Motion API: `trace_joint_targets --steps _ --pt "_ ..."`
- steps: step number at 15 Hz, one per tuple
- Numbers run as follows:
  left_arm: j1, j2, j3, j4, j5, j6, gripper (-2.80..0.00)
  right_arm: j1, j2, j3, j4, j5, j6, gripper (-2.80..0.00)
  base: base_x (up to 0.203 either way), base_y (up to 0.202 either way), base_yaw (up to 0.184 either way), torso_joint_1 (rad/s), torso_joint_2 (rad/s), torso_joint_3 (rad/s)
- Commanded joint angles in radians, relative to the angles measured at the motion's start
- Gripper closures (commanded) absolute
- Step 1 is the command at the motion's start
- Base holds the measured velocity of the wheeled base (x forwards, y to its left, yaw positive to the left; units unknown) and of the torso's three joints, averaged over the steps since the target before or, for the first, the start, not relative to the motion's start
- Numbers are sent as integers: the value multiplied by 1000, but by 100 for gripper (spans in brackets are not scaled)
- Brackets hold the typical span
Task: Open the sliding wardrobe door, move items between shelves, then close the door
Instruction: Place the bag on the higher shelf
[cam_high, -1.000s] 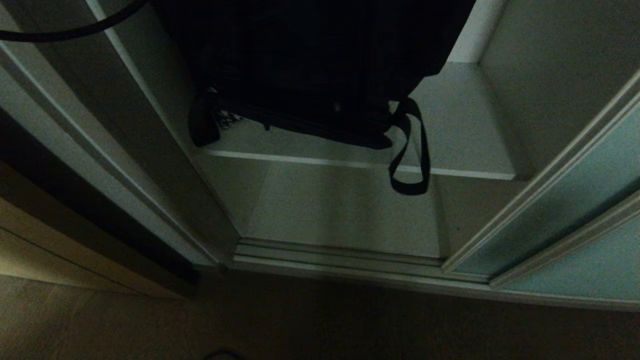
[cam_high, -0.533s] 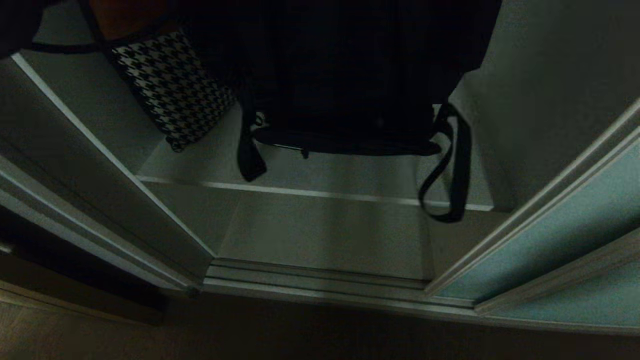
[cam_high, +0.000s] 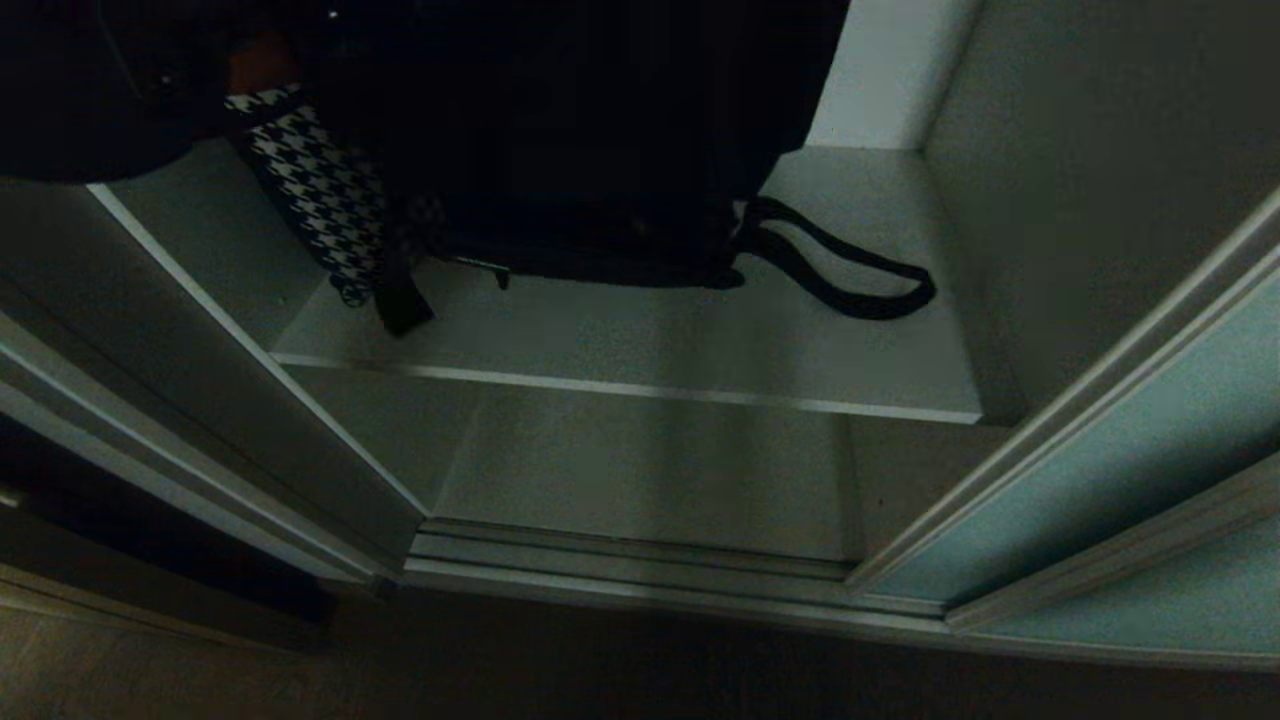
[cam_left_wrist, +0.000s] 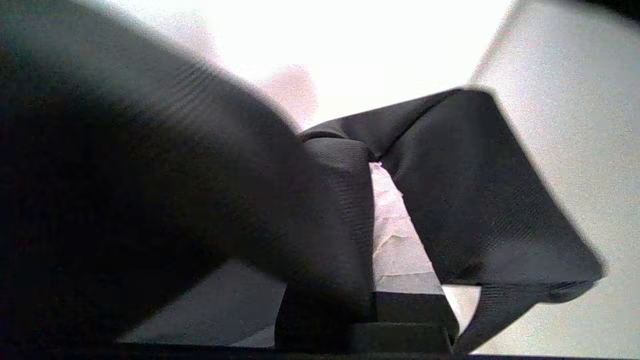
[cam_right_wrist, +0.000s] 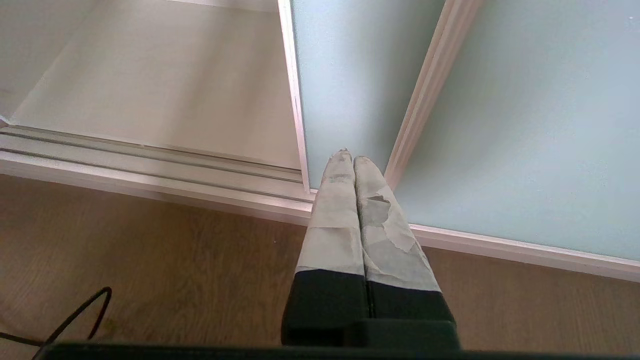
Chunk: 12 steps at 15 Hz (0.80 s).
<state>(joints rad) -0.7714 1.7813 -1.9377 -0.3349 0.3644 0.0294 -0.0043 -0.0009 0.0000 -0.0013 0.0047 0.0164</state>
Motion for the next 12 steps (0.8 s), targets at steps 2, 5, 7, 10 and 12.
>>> trace_joint_targets --steps 2,5,7,10,12 --pt "67 42 -1 -126 -44 3 0 0 1 0 0 1 0 0 0 0 0 0 0 0" --pt "159 66 0 -177 -99 -3 0 0 1 0 0 1 0 0 0 0 0 0 0 0" --pt "211 123 0 -220 -102 -29 0 0 1 0 0 1 0 0 0 0 0 0 0 0" --pt "270 209 0 -298 -113 -82 0 0 1 0 0 1 0 0 0 0 0 0 0 0" --pt "301 244 -1 -336 -150 -122 0 0 0 0 0 0 0 0 0 0 0 0 0 0"
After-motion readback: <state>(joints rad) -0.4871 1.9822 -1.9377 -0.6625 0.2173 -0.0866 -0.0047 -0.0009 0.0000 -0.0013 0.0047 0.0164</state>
